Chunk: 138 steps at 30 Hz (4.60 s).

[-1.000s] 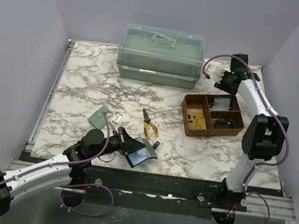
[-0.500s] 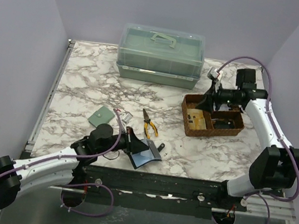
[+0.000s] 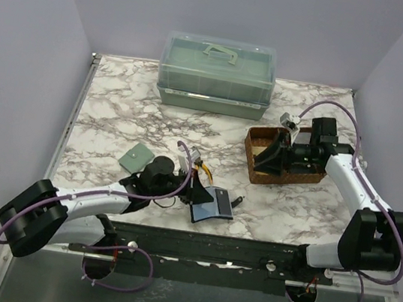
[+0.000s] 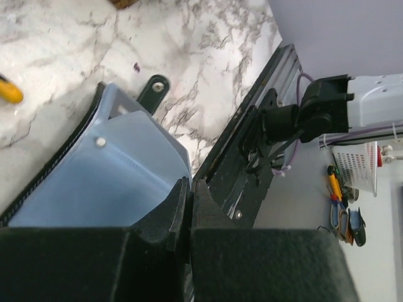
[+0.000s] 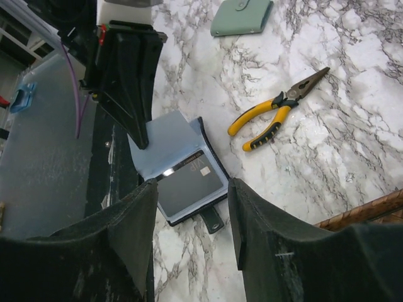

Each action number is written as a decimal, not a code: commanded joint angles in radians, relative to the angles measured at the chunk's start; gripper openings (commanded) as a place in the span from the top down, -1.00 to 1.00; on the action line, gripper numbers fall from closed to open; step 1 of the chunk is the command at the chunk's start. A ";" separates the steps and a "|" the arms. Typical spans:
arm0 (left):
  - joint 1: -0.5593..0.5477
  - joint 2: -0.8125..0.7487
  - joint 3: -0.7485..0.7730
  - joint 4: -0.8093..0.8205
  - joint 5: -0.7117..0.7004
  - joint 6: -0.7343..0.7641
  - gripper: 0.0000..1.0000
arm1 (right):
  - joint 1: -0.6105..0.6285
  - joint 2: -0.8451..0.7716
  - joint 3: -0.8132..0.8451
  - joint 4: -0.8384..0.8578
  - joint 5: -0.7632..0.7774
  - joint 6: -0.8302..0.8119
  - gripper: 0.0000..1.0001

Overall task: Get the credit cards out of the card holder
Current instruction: Remove the credit card from the card holder.

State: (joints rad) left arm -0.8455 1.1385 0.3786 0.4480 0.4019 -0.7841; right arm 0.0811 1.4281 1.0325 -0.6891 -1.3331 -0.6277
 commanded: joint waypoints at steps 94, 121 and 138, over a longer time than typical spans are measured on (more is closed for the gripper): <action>-0.039 0.294 -0.147 0.184 -0.184 -0.402 0.46 | 0.503 0.225 -0.321 0.566 0.643 1.021 0.12; -0.037 0.300 -0.194 0.123 -0.284 -0.439 0.70 | 0.503 0.180 -0.311 0.552 0.583 0.993 0.03; -0.037 0.315 -0.183 0.124 -0.278 -0.436 0.70 | 0.511 0.176 -0.307 0.547 0.735 0.959 0.07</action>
State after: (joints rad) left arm -0.8814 1.4254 0.2047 0.6415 0.1856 -1.2419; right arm 0.5861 1.6184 0.7120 -0.1303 -0.6880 0.3611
